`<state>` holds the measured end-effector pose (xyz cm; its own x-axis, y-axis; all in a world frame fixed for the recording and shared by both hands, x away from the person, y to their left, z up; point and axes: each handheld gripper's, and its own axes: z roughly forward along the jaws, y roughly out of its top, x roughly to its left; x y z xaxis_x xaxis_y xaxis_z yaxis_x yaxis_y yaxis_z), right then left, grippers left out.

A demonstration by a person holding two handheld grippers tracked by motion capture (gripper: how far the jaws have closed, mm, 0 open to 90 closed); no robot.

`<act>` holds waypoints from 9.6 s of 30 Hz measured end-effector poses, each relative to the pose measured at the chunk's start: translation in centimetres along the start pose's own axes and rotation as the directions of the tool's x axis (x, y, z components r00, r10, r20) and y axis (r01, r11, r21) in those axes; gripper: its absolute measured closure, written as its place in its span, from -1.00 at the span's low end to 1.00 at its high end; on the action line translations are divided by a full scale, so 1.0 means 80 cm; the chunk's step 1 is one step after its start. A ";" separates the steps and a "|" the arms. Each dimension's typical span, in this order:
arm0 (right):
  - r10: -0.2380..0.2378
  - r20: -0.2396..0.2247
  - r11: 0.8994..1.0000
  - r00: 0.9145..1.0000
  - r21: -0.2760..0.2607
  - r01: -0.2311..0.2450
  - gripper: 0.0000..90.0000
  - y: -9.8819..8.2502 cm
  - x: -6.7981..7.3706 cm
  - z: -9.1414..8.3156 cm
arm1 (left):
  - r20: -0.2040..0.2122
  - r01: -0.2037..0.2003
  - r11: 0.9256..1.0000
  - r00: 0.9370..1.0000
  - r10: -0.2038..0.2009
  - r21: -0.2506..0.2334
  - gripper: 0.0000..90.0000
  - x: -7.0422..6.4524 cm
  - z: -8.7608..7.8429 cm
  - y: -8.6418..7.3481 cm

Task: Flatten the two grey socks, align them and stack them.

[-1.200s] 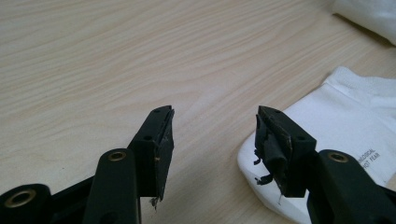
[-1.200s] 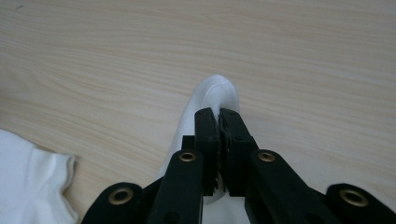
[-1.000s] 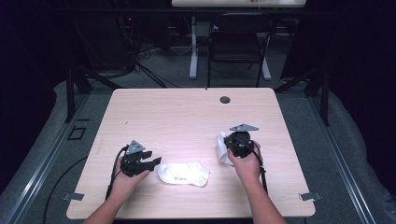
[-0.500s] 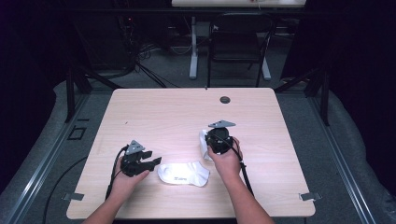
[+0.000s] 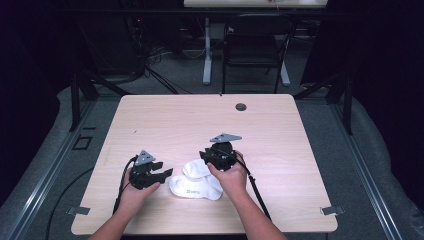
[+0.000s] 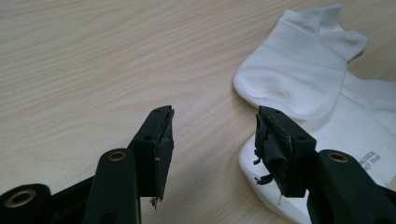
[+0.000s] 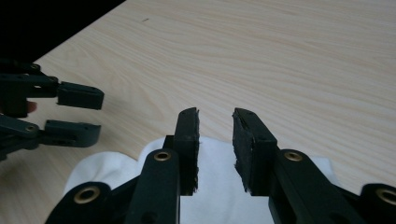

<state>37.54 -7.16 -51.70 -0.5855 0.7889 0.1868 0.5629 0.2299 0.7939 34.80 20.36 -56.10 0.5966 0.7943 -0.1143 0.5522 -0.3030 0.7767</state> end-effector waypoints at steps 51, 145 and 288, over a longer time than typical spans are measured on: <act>0.050 0.103 0.993 0.993 0.100 -0.060 0.94 -0.060 -0.091 -0.012 | 0.073 0.003 0.996 0.997 -0.010 0.092 0.97 -0.028 0.051 0.042; -0.003 -0.045 0.997 0.999 0.079 0.006 0.92 -0.096 -0.003 -0.063 | 0.053 -0.039 0.994 0.998 0.033 0.102 0.97 -0.041 -0.016 -0.005; -0.175 0.027 0.980 0.984 0.100 0.172 0.02 -0.100 -0.030 -0.029 | 0.108 -0.053 0.998 0.993 0.055 -0.017 -0.04 -0.044 0.034 -0.007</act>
<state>33.11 -12.19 -57.15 -0.6590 0.7516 0.0286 0.5094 0.4180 0.7521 33.99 16.28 -57.83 0.6857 0.7147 -0.1380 0.5098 -0.3362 0.7919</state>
